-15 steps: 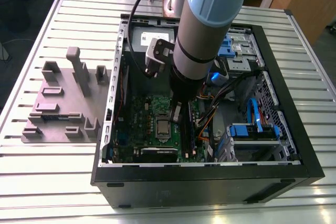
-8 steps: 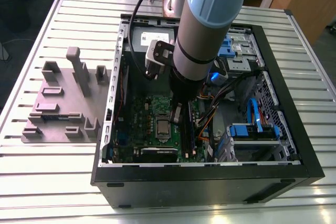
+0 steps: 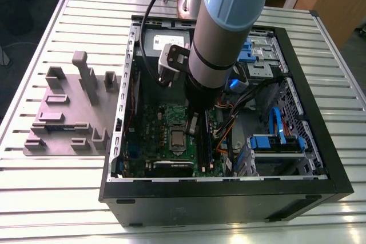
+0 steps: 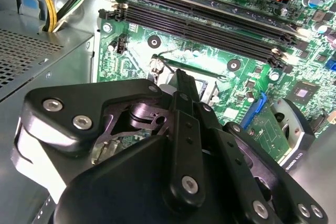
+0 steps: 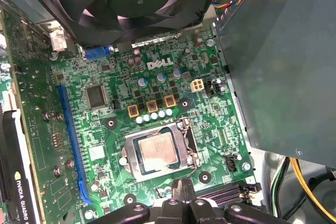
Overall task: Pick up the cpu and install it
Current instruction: 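Install the first cpu locking lever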
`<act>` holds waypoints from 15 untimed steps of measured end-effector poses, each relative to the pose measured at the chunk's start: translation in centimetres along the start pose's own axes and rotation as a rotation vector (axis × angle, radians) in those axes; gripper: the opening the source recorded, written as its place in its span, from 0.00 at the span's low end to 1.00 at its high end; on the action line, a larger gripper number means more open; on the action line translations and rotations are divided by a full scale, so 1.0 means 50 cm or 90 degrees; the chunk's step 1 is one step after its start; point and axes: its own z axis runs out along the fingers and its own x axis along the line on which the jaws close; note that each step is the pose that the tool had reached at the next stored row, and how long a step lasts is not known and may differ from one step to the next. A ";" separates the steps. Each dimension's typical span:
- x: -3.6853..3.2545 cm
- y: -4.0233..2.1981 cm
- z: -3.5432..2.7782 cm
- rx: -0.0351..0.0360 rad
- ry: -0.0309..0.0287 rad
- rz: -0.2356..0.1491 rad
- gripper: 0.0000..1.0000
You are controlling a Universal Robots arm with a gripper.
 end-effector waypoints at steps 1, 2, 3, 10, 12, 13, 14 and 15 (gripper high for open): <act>0.000 -0.001 0.000 0.0000 0.0000 0.000 0.10; 0.000 -0.001 0.000 0.0000 0.0000 0.000 0.10; -0.001 -0.002 0.000 0.0000 0.0001 0.000 0.10; -0.001 -0.005 0.002 -0.0001 0.0002 -0.002 0.10; -0.001 -0.006 0.003 -0.0003 0.0004 -0.004 0.10; -0.001 -0.006 0.003 -0.0004 0.0005 -0.006 0.10; 0.000 -0.006 0.003 -0.0008 0.0009 -0.010 0.10; 0.000 -0.006 0.003 -0.0010 0.0015 -0.015 0.10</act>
